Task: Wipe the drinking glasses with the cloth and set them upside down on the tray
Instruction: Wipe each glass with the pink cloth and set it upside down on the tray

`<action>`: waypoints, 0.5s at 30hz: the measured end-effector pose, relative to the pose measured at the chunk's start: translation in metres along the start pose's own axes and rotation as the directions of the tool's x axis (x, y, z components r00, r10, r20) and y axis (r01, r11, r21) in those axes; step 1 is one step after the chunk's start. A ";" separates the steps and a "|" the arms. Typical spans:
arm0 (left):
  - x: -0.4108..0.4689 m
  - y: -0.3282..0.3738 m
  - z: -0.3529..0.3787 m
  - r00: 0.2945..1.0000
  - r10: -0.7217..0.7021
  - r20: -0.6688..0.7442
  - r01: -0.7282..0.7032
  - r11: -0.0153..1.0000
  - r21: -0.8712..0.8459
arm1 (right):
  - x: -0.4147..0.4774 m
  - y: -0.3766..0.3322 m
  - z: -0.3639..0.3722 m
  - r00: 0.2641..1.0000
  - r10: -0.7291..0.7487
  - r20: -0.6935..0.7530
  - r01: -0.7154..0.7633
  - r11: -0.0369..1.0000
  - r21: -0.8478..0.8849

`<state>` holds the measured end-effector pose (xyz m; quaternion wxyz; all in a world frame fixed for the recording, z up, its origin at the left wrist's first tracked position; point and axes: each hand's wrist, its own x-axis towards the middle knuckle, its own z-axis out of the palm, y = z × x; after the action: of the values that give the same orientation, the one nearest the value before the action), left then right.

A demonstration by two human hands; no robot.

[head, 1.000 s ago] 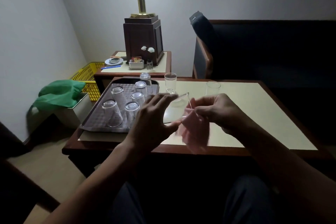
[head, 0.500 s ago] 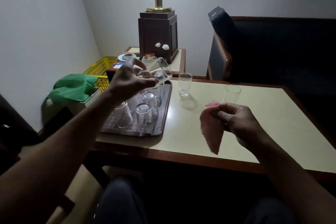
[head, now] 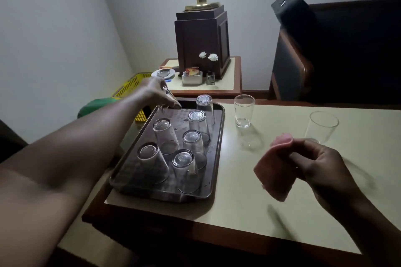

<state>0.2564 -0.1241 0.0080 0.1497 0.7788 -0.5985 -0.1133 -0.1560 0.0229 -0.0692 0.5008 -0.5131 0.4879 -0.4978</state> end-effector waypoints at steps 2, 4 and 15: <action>0.010 -0.002 0.016 0.998 -0.009 0.062 0.004 0.996 0.091 | 0.005 0.005 -0.001 1.000 -0.022 0.008 0.022 1.000 -0.019; 0.018 -0.005 0.034 0.994 -0.022 0.110 0.007 0.990 0.137 | 0.013 0.016 -0.003 1.000 -0.018 -0.015 0.017 0.998 -0.059; 0.030 -0.003 0.050 0.977 -0.045 0.207 0.005 0.982 0.187 | 0.021 0.033 -0.002 0.999 0.017 -0.041 -0.020 0.997 -0.069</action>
<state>0.2489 -0.1575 -0.0396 0.0107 0.7805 -0.6090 -0.1407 -0.1570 0.0014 -0.1016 0.4774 -0.5156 0.5197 -0.4859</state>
